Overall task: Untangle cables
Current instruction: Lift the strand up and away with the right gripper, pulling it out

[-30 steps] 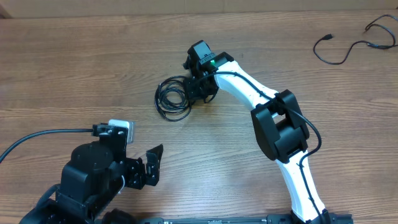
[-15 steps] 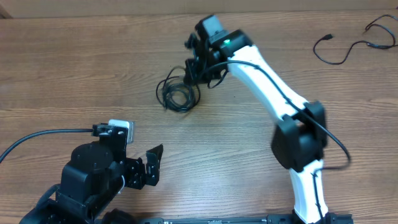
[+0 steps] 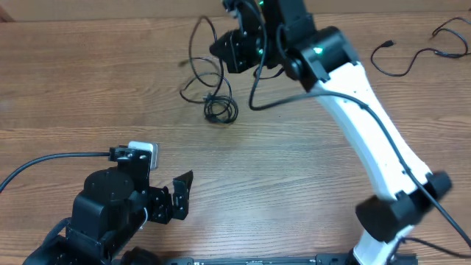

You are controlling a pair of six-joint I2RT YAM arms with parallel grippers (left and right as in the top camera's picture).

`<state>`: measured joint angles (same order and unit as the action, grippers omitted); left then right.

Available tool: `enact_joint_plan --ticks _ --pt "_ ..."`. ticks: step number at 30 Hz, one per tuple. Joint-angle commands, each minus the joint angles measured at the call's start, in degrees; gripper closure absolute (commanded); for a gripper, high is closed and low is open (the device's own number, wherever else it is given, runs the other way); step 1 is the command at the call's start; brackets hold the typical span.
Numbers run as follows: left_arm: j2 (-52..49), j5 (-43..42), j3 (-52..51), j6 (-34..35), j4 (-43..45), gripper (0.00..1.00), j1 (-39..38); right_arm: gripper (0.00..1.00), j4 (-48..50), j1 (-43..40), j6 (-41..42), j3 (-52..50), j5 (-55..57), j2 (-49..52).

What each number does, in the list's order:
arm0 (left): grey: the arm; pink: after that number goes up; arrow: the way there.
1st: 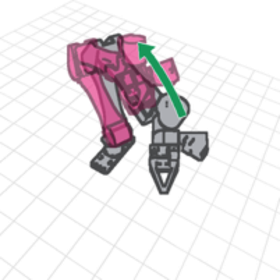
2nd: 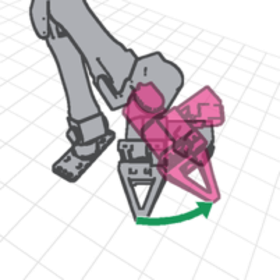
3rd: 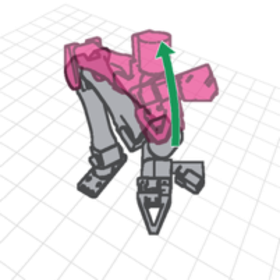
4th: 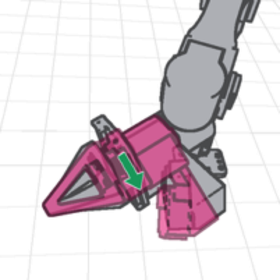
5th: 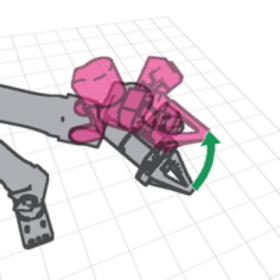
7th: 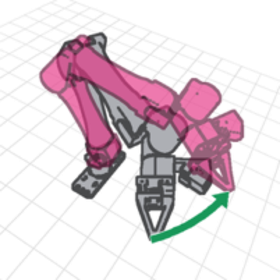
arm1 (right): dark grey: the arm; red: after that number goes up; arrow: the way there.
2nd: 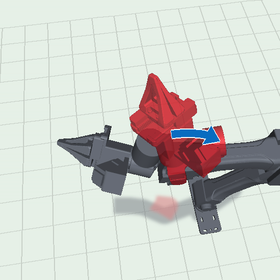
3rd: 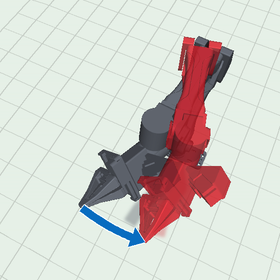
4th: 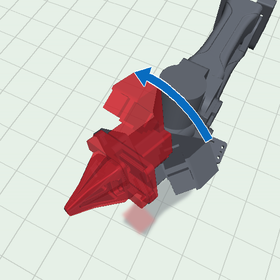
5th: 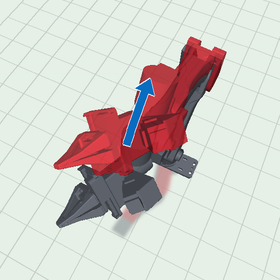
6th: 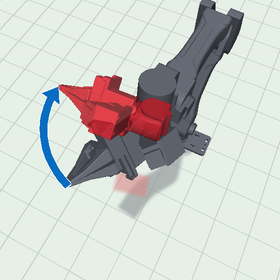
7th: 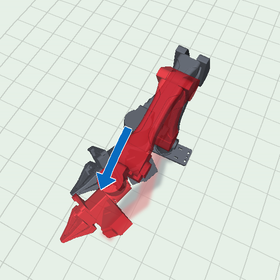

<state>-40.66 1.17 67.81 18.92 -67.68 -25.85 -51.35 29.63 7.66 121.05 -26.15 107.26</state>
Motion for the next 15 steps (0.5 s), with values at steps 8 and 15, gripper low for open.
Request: enact_joint_plan --ticks 8,15 --pt "-0.1 0.7 -0.2 -1.1 0.2 0.0 0.0 0.96 8.2 -0.1 -0.4 1.3 -0.5 -13.6" --pt "-0.1 0.7 -0.2 -1.1 0.2 0.0 0.0 0.96 10.5 -0.1 0.0 1.3 0.4 -14.7"
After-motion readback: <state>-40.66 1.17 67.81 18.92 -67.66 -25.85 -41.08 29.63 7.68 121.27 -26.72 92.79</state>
